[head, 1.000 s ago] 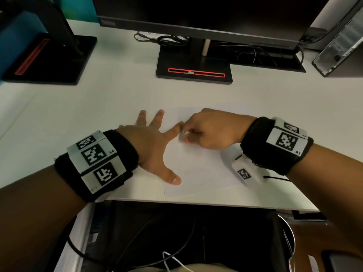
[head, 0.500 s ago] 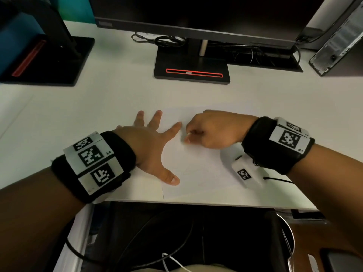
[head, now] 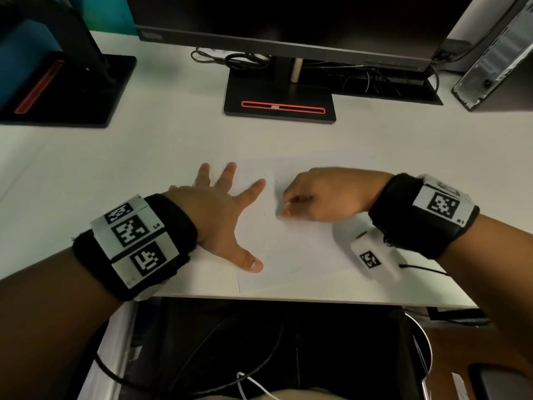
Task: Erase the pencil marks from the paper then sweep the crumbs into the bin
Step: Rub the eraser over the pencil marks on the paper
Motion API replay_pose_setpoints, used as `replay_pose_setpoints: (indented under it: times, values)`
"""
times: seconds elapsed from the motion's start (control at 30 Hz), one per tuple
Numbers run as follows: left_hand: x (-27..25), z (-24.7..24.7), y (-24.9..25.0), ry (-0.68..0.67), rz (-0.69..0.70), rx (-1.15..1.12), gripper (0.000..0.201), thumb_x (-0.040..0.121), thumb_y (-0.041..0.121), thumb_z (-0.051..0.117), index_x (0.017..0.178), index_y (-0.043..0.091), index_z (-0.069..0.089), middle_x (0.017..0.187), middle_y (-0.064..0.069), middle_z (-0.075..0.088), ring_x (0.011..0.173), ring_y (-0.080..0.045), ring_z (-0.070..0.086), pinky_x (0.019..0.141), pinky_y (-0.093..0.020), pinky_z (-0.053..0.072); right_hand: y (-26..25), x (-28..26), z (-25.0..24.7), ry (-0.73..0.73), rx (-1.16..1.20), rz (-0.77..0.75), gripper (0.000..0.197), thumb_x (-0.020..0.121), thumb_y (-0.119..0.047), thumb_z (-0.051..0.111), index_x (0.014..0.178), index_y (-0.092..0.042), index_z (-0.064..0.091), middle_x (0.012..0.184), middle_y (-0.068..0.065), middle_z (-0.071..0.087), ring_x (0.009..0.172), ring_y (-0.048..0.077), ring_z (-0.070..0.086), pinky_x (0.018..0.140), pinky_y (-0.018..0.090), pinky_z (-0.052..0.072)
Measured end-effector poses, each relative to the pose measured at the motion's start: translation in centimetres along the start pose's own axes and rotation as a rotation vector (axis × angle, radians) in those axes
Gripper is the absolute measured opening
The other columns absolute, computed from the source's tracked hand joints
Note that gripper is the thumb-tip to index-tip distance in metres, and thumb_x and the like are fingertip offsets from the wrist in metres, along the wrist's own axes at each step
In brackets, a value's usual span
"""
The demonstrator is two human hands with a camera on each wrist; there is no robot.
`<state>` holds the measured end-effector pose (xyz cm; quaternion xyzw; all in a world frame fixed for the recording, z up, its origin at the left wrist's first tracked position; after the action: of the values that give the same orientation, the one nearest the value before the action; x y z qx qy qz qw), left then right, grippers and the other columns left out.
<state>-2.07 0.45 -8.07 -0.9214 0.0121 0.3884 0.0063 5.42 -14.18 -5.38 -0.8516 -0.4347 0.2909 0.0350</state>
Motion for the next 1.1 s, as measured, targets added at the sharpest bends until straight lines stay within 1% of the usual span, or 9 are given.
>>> replay_pose_setpoints:
  times: [0.13, 0.3, 0.43, 0.63, 0.77, 0.9, 0.97, 1.03, 1.1]
  values:
    - [0.0, -0.1, 0.1, -0.004, -0.001, 0.0, 0.141, 0.048, 0.096, 0.062, 0.136, 0.055, -0.039, 0.152, 0.002, -0.047, 0.143, -0.042, -0.033, 0.113, -0.07, 0.02, -0.3, 0.0, 0.3, 0.026, -0.003, -0.036, 0.035, 0.103, -0.043, 0.048, 0.086, -0.017, 0.065, 0.078, -0.006, 0.062, 0.076, 0.014, 0.057, 0.074, 0.032, 0.047]
    - [-0.1, 0.0, 0.1, -0.007, 0.003, 0.005, 0.14, 0.047, 0.096, 0.061, 0.136, 0.056, -0.039, 0.152, 0.003, -0.048, 0.143, -0.043, -0.033, 0.113, -0.071, 0.02, 1.0, -0.8, -0.3, 0.028, -0.006, 0.022, 0.041, 0.103, -0.044, 0.049, 0.071, -0.02, 0.056, 0.068, -0.005, 0.056, 0.066, 0.011, 0.051, 0.067, 0.031, 0.039]
    - [0.0, -0.1, 0.3, -0.012, 0.002, -0.006, 0.141, 0.047, 0.096, 0.062, 0.136, 0.056, -0.04, 0.152, 0.002, -0.048, 0.143, -0.044, -0.033, 0.114, -0.07, 0.019, -0.1, -0.9, 1.1, 0.0, -0.018, -0.061, 0.036, 0.102, -0.043, 0.049, 0.086, -0.016, 0.066, 0.077, -0.004, 0.063, 0.074, 0.012, 0.057, 0.073, 0.031, 0.047]
    - [0.0, -0.1, 0.2, -0.016, 0.005, -0.01, 0.141, 0.047, 0.096, 0.062, 0.136, 0.056, -0.04, 0.151, 0.002, -0.048, 0.142, -0.043, -0.033, 0.114, -0.069, 0.018, 1.2, -1.2, 0.3, 0.068, 0.024, -0.011, 0.036, 0.102, -0.043, 0.05, 0.08, -0.018, 0.063, 0.072, -0.006, 0.06, 0.07, 0.011, 0.055, 0.07, 0.031, 0.043]
    - [0.0, 0.0, 0.1, -0.016, 0.009, -0.016, 0.141, 0.044, 0.097, 0.061, 0.134, 0.057, -0.04, 0.15, 0.002, -0.049, 0.142, -0.044, -0.034, 0.114, -0.07, 0.018, 1.1, -1.9, 1.4, -0.016, 0.029, -0.012, 0.036, 0.102, -0.044, 0.05, 0.076, -0.022, 0.062, 0.066, -0.008, 0.056, 0.064, 0.007, 0.051, 0.065, 0.025, 0.038]
    - [0.0, -0.1, 0.2, -0.014, 0.006, -0.019, 0.14, 0.045, 0.098, 0.06, 0.134, 0.057, -0.04, 0.15, 0.002, -0.049, 0.142, -0.044, -0.034, 0.114, -0.07, 0.018, 4.2, -2.7, -0.4, 0.137, 0.075, 0.137, 0.043, 0.102, -0.042, 0.05, 0.064, -0.021, 0.05, 0.062, -0.006, 0.052, 0.058, 0.011, 0.047, 0.065, 0.031, 0.038]
    - [0.0, -0.1, 0.3, -0.014, 0.006, -0.013, 0.14, 0.045, 0.098, 0.06, 0.134, 0.057, -0.041, 0.15, 0.002, -0.05, 0.142, -0.044, -0.033, 0.114, -0.069, 0.018, 4.6, -3.6, -0.4, 0.275, 0.341, 0.199, 0.041, 0.103, -0.036, 0.053, 0.068, -0.014, 0.054, 0.062, -0.004, 0.06, 0.053, 0.011, 0.05, 0.062, 0.029, 0.042]
    - [0.1, -0.1, 0.2, -0.013, 0.003, -0.006, 0.142, 0.044, 0.098, 0.06, 0.134, 0.057, -0.041, 0.15, 0.002, -0.05, 0.142, -0.044, -0.034, 0.114, -0.069, 0.02, 3.2, -5.1, 1.0, 0.34, 0.936, 0.187, 0.031, 0.1, -0.028, 0.06, 0.075, -0.011, 0.059, 0.072, 0.009, 0.068, 0.054, 0.018, 0.058, 0.056, 0.028, 0.049]
    - [0.0, 0.0, 0.1, -0.021, -0.002, 0.003, 0.145, 0.041, 0.098, 0.062, 0.133, 0.057, -0.042, 0.15, 0.002, -0.05, 0.142, -0.044, -0.034, 0.113, -0.068, 0.022, 0.1, -6.1, 4.5, 0.147, 1.484, 0.148, 0.019, 0.091, -0.025, 0.068, 0.077, -0.012, 0.065, 0.088, 0.027, 0.071, 0.066, 0.03, 0.069, 0.058, 0.032, 0.058]
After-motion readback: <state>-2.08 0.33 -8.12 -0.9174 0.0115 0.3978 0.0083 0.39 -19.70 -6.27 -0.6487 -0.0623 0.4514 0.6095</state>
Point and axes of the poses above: each hand's wrist, its own x-axis towards the middle knuckle, its own z-axis out of the palm, y = z × x, the point moved 6 cm from there along x, towards the middle knuckle
